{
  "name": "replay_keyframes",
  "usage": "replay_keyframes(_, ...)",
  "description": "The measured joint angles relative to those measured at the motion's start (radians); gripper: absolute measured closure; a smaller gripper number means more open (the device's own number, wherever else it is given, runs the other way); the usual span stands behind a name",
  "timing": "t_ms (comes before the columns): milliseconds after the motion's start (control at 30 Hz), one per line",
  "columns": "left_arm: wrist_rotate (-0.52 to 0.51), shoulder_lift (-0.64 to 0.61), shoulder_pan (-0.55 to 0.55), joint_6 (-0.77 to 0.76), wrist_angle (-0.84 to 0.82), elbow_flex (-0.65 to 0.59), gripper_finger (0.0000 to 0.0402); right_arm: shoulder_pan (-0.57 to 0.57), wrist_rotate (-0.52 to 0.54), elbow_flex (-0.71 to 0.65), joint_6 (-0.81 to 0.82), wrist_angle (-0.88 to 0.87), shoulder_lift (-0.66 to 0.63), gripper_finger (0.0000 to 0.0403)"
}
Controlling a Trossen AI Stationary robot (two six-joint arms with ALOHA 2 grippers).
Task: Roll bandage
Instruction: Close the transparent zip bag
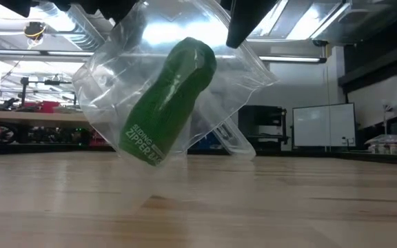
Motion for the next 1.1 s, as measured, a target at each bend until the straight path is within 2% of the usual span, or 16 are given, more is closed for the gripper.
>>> replay_keyframes(367, 0.0, 0.0, -0.002, -0.007, -0.009, 0.0, 0.0401, 0.0, 0.014, 0.0, 0.0, 0.0, 0.0, 0.0387)
replay_keyframes(800, 0.003, 0.0, -0.003, -0.019, -0.078, 0.0, 0.0402, 0.0, 0.021, -0.001, 0.003, 0.005, 0.001, 0.0268)
replay_keyframes(933, 0.004, 0.0, -0.003, -0.034, -0.138, 0.0, 0.0401, 0.0, 0.022, -0.001, 0.002, 0.028, 0.001, 0.0251)
replay_keyframes(1100, 0.012, 0.0, -0.007, -0.061, -0.176, 0.0, 0.0401, -0.005, 0.023, -0.001, -0.021, 0.108, 0.001, 0.0249)
